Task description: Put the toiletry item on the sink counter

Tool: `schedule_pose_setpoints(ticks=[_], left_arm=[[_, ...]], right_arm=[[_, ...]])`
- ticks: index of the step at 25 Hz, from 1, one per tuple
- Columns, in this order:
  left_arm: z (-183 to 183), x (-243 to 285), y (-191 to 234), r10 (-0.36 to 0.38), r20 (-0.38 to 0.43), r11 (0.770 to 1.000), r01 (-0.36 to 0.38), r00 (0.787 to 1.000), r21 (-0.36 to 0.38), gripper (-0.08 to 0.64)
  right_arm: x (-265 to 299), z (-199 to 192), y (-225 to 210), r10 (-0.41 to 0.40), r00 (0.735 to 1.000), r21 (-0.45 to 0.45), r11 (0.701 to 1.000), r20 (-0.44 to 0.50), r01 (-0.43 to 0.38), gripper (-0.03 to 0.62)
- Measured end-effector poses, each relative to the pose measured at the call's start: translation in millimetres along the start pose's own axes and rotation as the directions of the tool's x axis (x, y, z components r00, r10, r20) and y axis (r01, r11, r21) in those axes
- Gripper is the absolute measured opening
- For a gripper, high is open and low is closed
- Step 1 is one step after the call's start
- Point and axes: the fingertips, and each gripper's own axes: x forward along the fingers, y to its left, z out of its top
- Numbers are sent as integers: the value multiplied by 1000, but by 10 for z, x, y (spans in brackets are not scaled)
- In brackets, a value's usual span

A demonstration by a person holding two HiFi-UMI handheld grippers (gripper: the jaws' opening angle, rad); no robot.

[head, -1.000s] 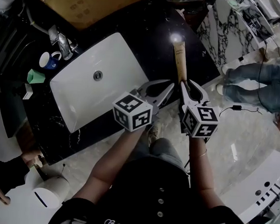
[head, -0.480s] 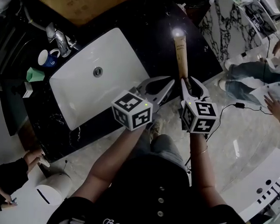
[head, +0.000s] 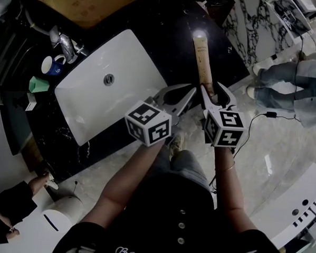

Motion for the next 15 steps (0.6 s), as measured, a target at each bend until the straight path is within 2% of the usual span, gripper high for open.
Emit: schedule_pose_setpoints(ticks=[8, 15], left_arm=[[25, -14, -135, -13, 11, 1000, 13, 1000, 16, 18], [150, -107, -237, -4, 52, 999, 2, 999, 49, 18]], right_arm=[[-185, 178, 137, 46, 998, -44, 998, 50, -44, 164], [-430, 457, 272, 78, 989, -61, 996, 124, -71, 164]])
